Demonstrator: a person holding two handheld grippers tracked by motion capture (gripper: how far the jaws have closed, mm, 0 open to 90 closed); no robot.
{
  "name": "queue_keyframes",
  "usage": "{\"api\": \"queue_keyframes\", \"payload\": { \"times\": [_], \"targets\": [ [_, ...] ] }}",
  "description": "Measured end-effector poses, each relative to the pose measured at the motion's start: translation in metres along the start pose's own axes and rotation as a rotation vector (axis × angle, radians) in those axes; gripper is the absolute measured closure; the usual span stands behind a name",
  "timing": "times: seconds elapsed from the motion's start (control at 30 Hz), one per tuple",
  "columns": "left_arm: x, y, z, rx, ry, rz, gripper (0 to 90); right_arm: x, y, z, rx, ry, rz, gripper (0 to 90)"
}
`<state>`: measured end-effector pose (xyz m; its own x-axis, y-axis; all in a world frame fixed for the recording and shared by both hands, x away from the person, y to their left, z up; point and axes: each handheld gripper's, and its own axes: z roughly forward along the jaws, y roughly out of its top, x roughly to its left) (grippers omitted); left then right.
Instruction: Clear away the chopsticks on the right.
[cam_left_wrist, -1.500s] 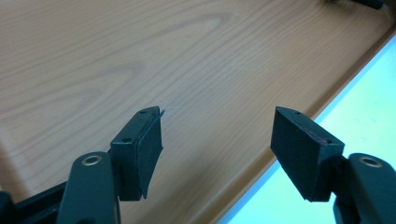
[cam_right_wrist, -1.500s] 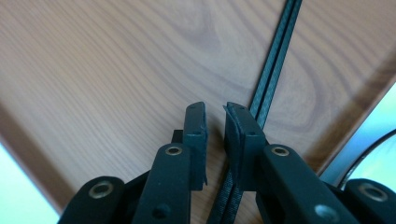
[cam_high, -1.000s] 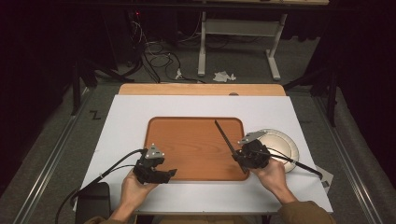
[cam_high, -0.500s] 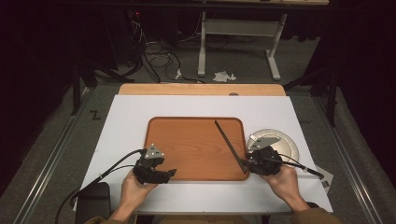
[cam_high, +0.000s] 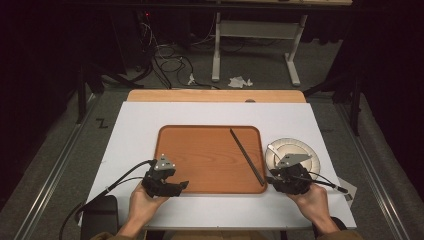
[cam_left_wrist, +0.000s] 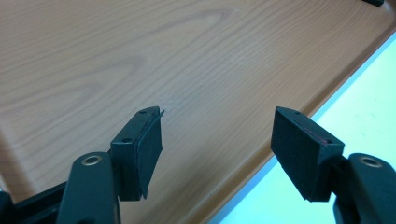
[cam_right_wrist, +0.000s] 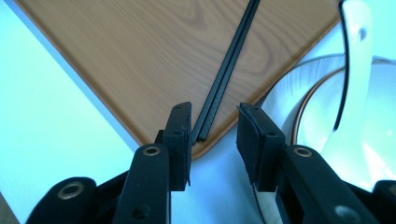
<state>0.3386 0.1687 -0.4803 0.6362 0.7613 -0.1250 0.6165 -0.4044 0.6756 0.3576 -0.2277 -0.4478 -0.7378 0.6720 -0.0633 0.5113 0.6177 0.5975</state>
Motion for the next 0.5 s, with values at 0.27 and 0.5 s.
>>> {"api": "queue_keyframes", "payload": {
  "times": [0.27,0.5],
  "targets": [
    [-0.001,0.000,0.000,0.000,-0.002,0.004,33.7,0.005,-0.010,0.010,0.028,0.008,-0.032,62.0],
    [0.000,0.000,0.001,0.000,-0.005,0.002,33.6,0.008,-0.009,0.016,0.040,0.008,-0.046,58.5]
  ]
}}
